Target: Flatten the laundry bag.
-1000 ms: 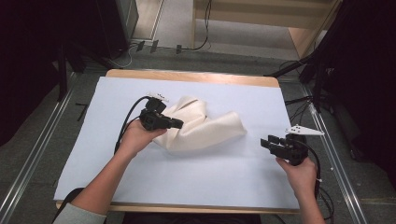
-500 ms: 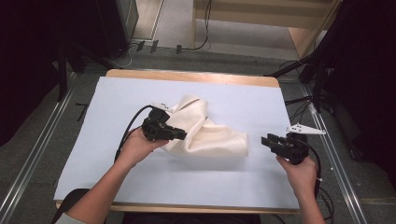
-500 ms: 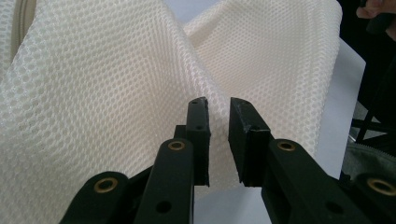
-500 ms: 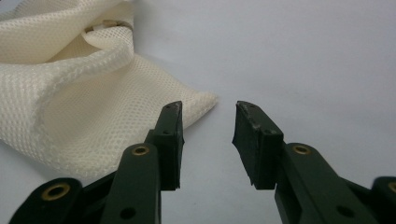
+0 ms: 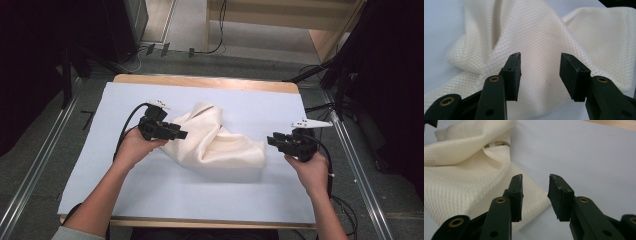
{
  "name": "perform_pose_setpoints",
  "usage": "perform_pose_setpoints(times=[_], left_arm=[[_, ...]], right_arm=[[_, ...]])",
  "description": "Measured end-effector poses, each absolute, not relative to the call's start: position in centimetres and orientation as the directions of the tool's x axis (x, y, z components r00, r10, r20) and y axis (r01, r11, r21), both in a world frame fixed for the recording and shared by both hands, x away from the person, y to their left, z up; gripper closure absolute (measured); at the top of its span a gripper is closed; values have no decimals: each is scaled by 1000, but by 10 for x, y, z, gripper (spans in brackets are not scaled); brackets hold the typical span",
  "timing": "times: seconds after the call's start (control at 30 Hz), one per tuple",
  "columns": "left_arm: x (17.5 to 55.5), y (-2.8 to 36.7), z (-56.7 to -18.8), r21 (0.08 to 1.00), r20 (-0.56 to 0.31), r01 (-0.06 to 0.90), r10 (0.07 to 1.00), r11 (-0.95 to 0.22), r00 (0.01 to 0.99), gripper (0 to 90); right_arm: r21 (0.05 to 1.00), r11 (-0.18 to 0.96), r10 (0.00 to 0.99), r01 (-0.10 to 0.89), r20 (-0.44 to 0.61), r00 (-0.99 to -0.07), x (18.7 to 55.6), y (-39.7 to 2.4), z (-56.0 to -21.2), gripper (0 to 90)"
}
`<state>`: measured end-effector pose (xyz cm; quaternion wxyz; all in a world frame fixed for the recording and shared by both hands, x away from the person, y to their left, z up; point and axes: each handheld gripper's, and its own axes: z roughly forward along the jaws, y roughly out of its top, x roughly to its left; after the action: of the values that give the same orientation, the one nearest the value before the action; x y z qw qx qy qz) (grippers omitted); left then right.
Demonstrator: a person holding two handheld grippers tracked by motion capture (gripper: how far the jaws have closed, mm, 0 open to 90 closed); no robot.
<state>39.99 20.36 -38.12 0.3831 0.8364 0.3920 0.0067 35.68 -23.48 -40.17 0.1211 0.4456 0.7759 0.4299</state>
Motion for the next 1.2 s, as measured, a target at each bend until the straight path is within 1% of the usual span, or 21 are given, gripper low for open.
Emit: perform_pose_setpoints(times=[0.03, 0.1, 0.2, 0.23, 0.33, 0.43, 0.47, 0.5, 0.6, 0.63, 0.67, 0.7, 0.73, 0.77, 0.8, 0.83, 0.87, 0.9, 0.93, 1.03, 1.2], left_arm=[[409, 207, -382, 653, -294, 653, 666, -384, 685, 492], [413, 208, -383, 655, -291, 653, 671, -380, 682, 476], [423, 209, -386, 664, -273, 644, 678, -380, 682, 460], [429, 209, -389, 668, -282, 644, 675, -373, 682, 455], [432, 210, -393, 664, -295, 652, 674, -366, 678, 450], [435, 209, -399, 648, -285, 659, 681, -381, 674, 451], [436, 208, -401, 643, -282, 660, 682, -388, 675, 451], [437, 207, -404, 635, -283, 664, 680, -395, 676, 460], [436, 206, -407, 625, -273, 665, 683, -409, 677, 522], [436, 205, -408, 618, -273, 669, 686, -412, 675, 522], [436, 205, -410, 609, -286, 676, 680, -415, 675, 568], [435, 203, -411, 590, -282, 683, 683, -430, 674, 631], [435, 203, -411, 590, -282, 683, 683, -430, 674, 660], [434, 202, -412, 584, -277, 682, 681, -441, 678, 696], [434, 202, -413, 580, -272, 680, 680, -449, 681, 696], [434, 202, -413, 578, -276, 682, 679, -449, 680, 725], [433, 202, -413, 574, -278, 683, 677, -452, 682, 803], [433, 203, -414, 569, -282, 686, 677, -453, 680, 803], [433, 203, -413, 567, -285, 687, 673, -455, 682, 825], [433, 207, -411, 570, -298, 690, 671, -445, 679, 868], [430, 222, -403, 597, -329, 696, 668, -400, 667, 873]], right_arm=[[772, 228, 781, 594, 218, -585, 365, -230, -399, 652], [770, 232, 769, 594, 229, -597, 372, -225, -397, 643], [772, 245, 758, 586, 223, -612, 379, -218, -394, 617], [771, 261, 747, 581, 220, -628, 382, -212, -392, 585], [767, 271, 722, 581, 238, -650, 385, -203, -390, 577], [764, 336, 698, 551, 190, -690, 386, -184, -393, 549], [764, 336, 698, 551, 190, -690, 386, -184, -393, 549], [742, 369, 697, 560, 177, -694, 387, -176, -399, 547], [706, 412, 687, 576, 174, -705, 389, -171, -411, 584], [706, 412, 687, 576, 174, -705, 389, -171, -411, 584], [698, 416, 681, 583, 186, -708, 389, -170, -414, 604], [681, 427, 670, 594, 202, -714, 390, -171, -420, 669], [681, 427, 670, 594, 202, -714, 390, -171, -420, 669], [668, 440, 669, 600, 202, -716, 389, -170, -424, 725], [668, 440, 669, 600, 202, -716, 389, -170, -424, 725], [664, 444, 670, 602, 200, -714, 389, -170, -426, 753], [646, 453, 671, 614, 206, -712, 389, -170, -429, 811], [646, 453, 671, 614, 206, -712, 389, -170, -429, 811], [637, 458, 673, 620, 207, -710, 389, -170, -431, 837], [633, 460, 675, 622, 205, -708, 389, -172, -432, 863], [665, 421, 699, 617, 196, -688, 389, -182, -426, 867]])
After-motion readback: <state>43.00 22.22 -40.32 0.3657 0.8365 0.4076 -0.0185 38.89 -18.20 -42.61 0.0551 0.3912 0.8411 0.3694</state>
